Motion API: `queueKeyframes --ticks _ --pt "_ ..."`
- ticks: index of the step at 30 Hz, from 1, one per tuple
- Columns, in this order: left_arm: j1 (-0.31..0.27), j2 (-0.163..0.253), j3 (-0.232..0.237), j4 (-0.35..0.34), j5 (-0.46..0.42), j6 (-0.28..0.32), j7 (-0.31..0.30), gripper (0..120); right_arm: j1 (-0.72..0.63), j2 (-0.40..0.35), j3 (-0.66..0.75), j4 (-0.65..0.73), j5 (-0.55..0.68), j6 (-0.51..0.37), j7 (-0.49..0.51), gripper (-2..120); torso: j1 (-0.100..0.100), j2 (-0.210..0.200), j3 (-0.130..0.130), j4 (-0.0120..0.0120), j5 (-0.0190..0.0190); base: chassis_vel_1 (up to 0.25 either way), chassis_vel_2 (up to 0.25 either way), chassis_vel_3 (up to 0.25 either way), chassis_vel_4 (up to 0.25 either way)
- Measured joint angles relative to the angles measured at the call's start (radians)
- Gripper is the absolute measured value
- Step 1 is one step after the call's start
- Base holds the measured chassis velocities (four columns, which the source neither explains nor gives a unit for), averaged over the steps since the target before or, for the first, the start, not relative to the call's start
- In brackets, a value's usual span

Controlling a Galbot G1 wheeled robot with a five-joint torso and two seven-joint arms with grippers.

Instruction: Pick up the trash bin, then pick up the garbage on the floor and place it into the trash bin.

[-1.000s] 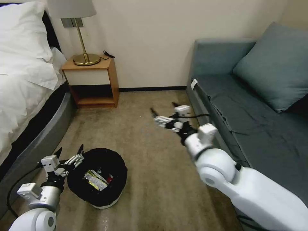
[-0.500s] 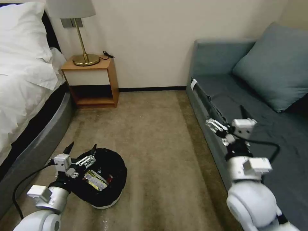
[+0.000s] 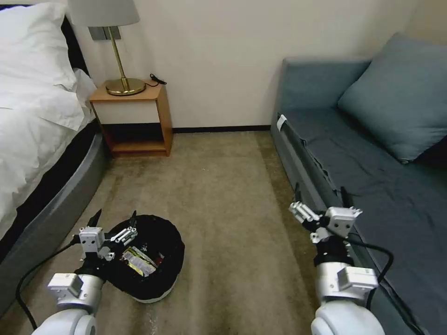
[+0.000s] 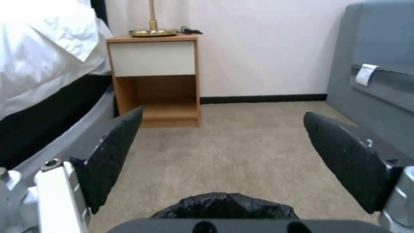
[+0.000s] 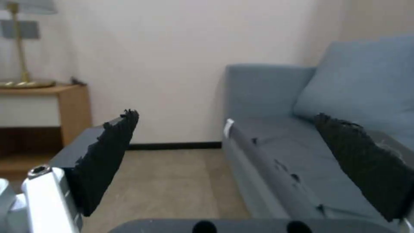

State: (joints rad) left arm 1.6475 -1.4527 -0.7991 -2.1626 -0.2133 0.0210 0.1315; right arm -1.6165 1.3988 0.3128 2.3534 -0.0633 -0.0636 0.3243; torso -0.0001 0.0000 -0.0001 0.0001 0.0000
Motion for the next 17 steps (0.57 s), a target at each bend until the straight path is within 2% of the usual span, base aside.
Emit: queueKeyframes --ticks 8,17 --pt "0.021 -0.003 0.023 0.005 0.020 -0.073 -0.039 100 -0.007 0.021 -0.040 -0.035 -0.022 0.016 -0.033 100 0.000 0.000 0.000 0.0000 0.0000 0.000 0.000 0.000 0.000" --pt "0.021 -0.004 0.026 0.013 0.035 -0.096 -0.059 100 -0.002 0.028 -0.053 -0.050 -0.026 0.024 -0.037 100 0.000 0.000 0.000 -0.0001 0.0000 0.000 0.000 0.000 0.000"
